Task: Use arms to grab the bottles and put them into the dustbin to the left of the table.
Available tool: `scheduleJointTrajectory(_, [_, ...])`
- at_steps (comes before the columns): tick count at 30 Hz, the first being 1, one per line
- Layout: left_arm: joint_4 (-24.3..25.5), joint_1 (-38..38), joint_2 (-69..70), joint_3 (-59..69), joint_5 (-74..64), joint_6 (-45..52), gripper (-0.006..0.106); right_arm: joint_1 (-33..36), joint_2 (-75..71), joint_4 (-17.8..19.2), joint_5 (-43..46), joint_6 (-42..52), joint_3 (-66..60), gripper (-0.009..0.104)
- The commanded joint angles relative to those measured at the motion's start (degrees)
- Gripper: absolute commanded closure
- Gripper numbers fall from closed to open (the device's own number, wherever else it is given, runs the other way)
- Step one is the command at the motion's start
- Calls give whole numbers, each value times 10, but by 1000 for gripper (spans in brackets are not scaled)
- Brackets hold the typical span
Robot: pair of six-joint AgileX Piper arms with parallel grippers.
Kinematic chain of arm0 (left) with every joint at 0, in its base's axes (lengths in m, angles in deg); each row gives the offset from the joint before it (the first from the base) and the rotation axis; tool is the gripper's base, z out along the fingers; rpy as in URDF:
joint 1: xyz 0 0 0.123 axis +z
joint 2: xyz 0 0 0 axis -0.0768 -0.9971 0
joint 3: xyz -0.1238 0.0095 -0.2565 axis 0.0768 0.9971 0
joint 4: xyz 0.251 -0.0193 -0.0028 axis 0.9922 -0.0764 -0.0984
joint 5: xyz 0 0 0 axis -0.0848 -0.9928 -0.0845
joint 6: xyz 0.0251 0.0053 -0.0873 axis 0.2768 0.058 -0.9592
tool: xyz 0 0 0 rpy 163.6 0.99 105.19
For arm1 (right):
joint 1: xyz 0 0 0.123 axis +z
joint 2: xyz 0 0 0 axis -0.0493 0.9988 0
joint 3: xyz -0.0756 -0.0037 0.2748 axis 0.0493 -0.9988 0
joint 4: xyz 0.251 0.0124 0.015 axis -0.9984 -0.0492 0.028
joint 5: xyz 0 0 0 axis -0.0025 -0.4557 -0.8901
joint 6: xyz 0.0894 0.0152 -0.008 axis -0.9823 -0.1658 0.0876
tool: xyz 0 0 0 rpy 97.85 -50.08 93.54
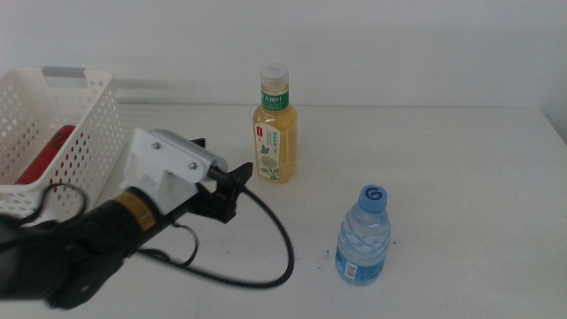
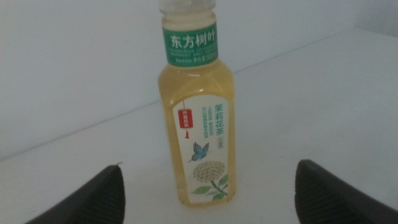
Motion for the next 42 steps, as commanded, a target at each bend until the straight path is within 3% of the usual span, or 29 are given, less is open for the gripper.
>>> scheduleJointTrajectory(1, [2, 3, -45, -27, 40, -10, 7, -5, -3, 1, 6, 2, -3, 2])
scheduleJointTrajectory(20, [26, -1, -232, -205, 45, -71, 7, -5, -3, 1, 6, 2, -3, 2])
scheduleJointTrajectory(42, [4, -23, -354, -363, 3, -85, 7, -5, -3, 1, 6, 2, -3, 2])
